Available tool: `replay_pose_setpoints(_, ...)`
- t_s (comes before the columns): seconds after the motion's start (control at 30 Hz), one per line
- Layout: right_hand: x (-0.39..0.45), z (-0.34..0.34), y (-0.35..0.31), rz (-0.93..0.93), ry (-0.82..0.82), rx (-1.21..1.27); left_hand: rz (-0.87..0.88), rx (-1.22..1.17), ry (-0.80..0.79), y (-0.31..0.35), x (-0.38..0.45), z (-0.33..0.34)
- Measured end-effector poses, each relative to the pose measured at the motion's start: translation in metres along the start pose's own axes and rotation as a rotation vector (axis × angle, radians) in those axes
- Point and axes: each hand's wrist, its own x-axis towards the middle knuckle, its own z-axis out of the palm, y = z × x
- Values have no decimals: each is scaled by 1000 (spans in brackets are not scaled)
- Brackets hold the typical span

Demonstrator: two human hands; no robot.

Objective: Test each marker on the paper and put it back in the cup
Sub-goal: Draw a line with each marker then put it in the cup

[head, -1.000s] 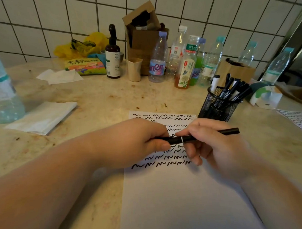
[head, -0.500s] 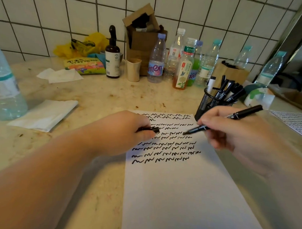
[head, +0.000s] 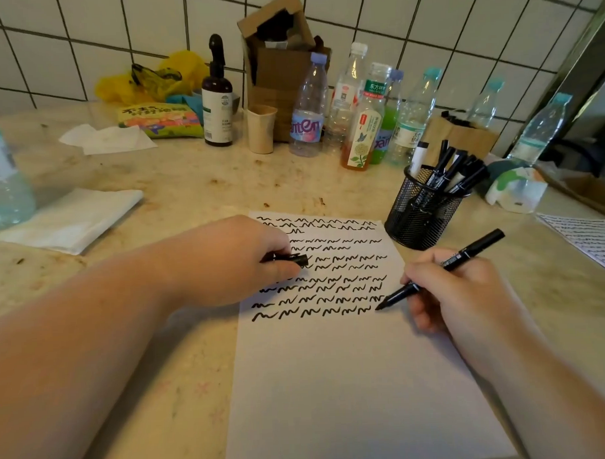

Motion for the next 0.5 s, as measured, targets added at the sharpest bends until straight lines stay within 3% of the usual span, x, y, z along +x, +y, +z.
replay_pose_setpoints(0.5, 5, -5, 6, -21, 16, -97, -20, -2, -12, 1, 1, 0)
